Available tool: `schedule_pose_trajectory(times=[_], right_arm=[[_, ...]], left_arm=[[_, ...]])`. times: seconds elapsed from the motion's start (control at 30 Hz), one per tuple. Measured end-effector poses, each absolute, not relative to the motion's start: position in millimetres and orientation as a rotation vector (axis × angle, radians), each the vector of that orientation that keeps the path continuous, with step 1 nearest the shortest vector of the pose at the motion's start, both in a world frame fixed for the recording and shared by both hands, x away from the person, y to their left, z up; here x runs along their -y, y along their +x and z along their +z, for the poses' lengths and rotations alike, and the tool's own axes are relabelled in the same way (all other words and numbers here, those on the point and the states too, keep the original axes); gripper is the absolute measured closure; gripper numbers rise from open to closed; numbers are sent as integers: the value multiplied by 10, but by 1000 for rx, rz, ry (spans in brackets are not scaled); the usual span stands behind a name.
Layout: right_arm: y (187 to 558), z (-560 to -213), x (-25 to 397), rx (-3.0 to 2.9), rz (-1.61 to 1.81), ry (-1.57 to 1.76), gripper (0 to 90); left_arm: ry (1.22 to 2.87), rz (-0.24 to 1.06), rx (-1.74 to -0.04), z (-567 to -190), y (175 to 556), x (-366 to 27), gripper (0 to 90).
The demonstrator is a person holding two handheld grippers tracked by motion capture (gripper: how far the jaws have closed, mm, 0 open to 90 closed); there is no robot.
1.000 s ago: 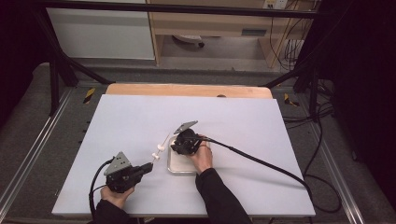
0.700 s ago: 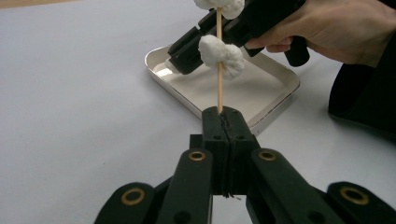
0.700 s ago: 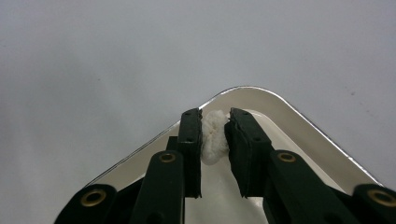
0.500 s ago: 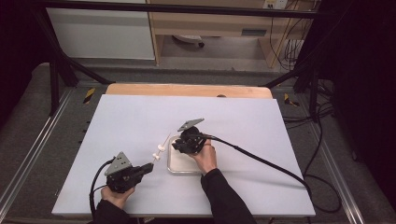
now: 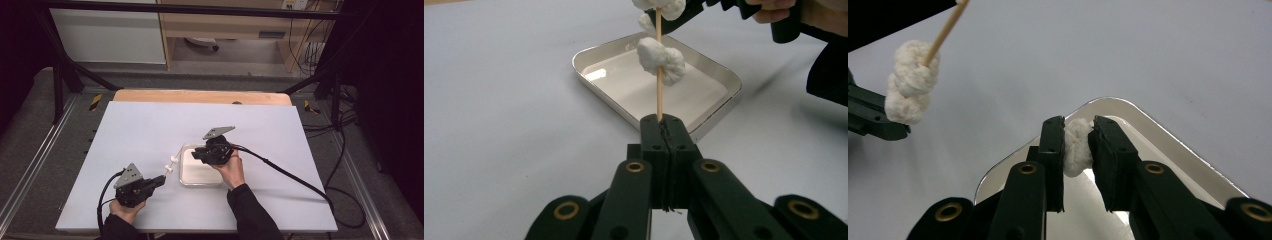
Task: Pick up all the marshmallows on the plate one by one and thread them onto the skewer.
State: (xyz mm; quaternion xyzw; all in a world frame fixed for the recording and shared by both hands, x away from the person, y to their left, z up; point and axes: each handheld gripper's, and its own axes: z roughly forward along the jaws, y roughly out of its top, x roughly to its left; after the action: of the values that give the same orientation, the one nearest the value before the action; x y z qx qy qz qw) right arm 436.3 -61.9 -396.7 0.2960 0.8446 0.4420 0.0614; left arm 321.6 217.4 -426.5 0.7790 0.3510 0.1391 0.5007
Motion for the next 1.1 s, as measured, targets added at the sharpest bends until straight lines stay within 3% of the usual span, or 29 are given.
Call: schedule_pose_trajectory(times=[1.1], right_arm=[[4101, -3383, 1091, -2402, 1684, 882, 761]], left_arm=[[1894, 331, -813, -4262, 3187, -2113, 890]])
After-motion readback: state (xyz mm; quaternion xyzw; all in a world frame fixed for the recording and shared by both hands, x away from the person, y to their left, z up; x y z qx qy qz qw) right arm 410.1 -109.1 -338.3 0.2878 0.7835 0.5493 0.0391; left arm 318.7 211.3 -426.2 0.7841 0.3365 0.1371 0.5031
